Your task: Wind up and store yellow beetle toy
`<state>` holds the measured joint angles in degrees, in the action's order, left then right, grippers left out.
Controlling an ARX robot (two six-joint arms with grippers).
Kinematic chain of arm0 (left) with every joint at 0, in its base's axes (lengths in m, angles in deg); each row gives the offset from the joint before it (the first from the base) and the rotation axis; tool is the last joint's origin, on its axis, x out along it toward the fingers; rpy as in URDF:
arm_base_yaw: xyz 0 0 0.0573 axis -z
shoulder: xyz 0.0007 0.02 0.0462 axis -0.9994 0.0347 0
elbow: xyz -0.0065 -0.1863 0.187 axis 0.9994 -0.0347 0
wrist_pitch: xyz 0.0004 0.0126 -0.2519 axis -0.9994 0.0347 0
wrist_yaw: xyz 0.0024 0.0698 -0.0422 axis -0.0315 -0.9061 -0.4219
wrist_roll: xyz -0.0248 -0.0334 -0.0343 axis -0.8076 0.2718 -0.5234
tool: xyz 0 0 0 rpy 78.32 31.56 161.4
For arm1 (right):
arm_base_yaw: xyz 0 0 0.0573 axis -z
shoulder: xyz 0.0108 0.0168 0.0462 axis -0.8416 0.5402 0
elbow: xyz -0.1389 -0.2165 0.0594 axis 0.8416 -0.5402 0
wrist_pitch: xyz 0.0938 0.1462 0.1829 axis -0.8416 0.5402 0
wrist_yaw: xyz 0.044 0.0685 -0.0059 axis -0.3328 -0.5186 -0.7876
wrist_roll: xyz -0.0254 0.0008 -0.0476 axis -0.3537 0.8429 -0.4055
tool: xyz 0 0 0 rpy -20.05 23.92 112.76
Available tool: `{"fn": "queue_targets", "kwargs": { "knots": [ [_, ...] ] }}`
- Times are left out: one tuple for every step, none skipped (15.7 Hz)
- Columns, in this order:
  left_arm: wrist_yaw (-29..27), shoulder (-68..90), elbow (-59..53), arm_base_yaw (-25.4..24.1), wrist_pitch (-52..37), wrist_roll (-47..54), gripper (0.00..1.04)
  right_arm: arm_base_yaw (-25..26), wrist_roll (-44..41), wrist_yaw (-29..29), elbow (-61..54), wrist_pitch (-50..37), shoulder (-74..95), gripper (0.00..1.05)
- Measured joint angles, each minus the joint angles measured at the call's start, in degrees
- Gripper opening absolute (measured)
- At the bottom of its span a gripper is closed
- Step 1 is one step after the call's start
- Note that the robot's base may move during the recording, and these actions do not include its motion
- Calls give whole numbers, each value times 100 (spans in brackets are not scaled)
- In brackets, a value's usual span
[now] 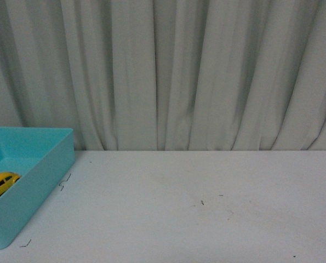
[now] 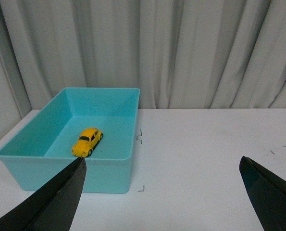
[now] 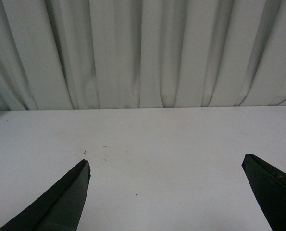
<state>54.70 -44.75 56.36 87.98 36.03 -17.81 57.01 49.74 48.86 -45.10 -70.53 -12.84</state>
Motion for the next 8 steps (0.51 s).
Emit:
{"fn": "queue_targets", "kwargs": {
  "knots": [
    [0, 0, 0, 0, 0, 0, 98, 0, 0, 0, 0, 0, 0, 98],
    [0, 0, 0, 0, 0, 0, 98, 0, 0, 0, 0, 0, 0, 98],
    [0, 0, 0, 0, -2, 0, 98, 0, 0, 0, 0, 0, 0, 98],
    [0, 0, 0, 0, -4, 0, 98, 0, 0, 0, 0, -4, 0, 98],
    [0, 0, 0, 0, -9, 0, 98, 0, 0, 0, 0, -11, 0, 98],
    [0, 0, 0, 0, -11, 0, 98, 0, 0, 0, 0, -11, 0, 98],
    [0, 0, 0, 0, -17, 0, 98, 0, 0, 0, 0, -22, 0, 98],
    [-2, 0, 0, 0, -11, 0, 98, 0, 0, 0, 0, -15, 0, 98]
  ]
}}
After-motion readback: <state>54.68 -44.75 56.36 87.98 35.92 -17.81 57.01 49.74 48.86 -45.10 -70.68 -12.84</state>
